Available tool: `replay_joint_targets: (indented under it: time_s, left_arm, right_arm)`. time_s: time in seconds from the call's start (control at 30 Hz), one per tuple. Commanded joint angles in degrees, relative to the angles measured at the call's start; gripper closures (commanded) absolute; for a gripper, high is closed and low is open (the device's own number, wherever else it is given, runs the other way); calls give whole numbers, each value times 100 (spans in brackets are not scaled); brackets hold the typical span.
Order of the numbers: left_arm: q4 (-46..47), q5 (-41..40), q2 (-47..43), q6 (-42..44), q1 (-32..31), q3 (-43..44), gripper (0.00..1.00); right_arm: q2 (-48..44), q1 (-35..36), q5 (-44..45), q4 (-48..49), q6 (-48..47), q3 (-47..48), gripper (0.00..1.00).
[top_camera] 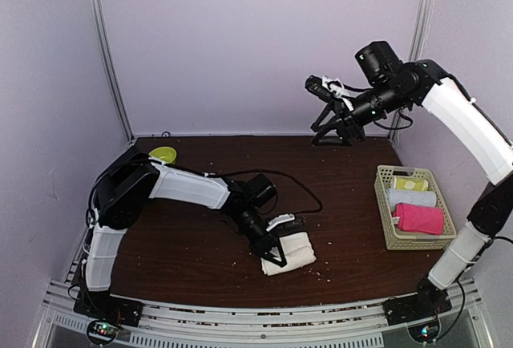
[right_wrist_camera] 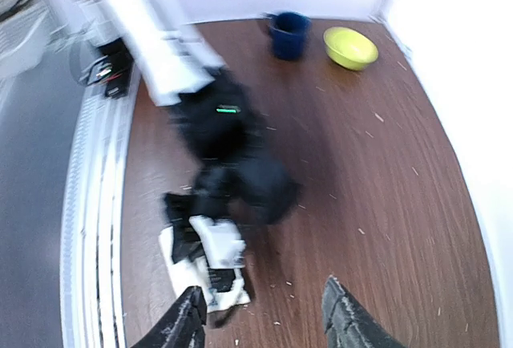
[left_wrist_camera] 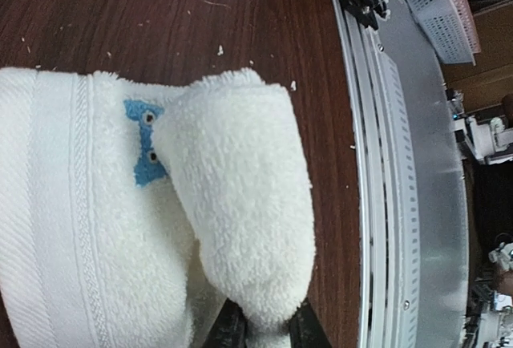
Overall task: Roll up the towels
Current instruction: Roll the towel at the center of the board.
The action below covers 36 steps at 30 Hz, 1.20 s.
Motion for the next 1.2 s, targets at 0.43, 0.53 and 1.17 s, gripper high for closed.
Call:
replay_joint_targets:
  time_s: [0.43, 0.53, 1.17]
  left_arm:
    - [-651, 500, 996, -498, 224, 254, 93]
    - [-652, 556, 991, -541, 224, 241, 93]
    - [-866, 89, 755, -467, 247, 220, 74]
  right_arm:
    - [-633, 3127, 2991, 1867, -491, -4172, 48]
    - [-463, 3279, 3606, 2636, -256, -4665, 47]
    - [496, 3501, 4301, 3821, -492, -5571, 69]
